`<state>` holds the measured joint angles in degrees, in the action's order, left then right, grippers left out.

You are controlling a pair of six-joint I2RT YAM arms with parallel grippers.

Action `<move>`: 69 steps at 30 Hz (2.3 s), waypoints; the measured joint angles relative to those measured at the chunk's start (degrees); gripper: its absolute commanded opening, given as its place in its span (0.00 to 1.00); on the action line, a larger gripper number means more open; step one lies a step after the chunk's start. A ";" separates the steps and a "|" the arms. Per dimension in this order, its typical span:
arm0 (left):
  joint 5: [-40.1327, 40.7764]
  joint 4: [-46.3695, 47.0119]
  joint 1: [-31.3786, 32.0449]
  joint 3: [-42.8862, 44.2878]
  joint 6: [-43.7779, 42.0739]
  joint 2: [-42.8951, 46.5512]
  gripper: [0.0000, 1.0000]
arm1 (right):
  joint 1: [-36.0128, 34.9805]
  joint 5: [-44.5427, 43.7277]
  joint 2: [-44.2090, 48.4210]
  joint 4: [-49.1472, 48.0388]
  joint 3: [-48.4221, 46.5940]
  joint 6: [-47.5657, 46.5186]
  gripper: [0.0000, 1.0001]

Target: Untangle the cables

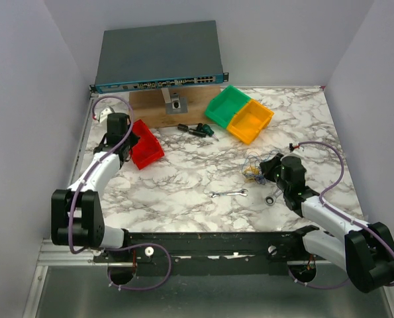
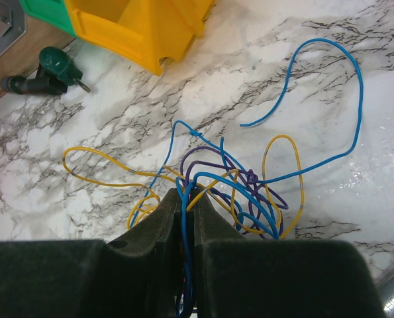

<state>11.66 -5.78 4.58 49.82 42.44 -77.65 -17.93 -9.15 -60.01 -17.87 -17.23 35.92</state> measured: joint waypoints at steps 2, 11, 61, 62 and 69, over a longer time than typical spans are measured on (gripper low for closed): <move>-1.38 -0.37 -1.49 0.98 0.48 -2.29 0.00 | 0.00 0.00 0.00 -0.02 0.00 0.00 0.01; -6.97 -0.28 -3.34 4.13 1.44 -11.67 0.00 | 0.00 0.00 -0.20 0.00 0.00 0.00 0.01; -29.99 14.21 34.05 0.59 -14.93 -7.13 0.72 | -3.69 14.56 2.80 -10.99 2.03 -3.34 0.60; -30.53 13.81 34.05 2.34 -14.75 -9.88 0.71 | -3.69 14.58 1.38 -10.82 1.88 -3.43 0.60; -33.46 12.41 34.03 3.74 -13.64 -17.70 0.67 | -3.72 15.72 -11.91 -7.65 -2.27 -3.80 0.35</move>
<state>-21.80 6.63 38.61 53.56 28.80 -95.35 -21.65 6.57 -71.92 -25.52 -19.51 32.12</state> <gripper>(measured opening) 0.698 0.526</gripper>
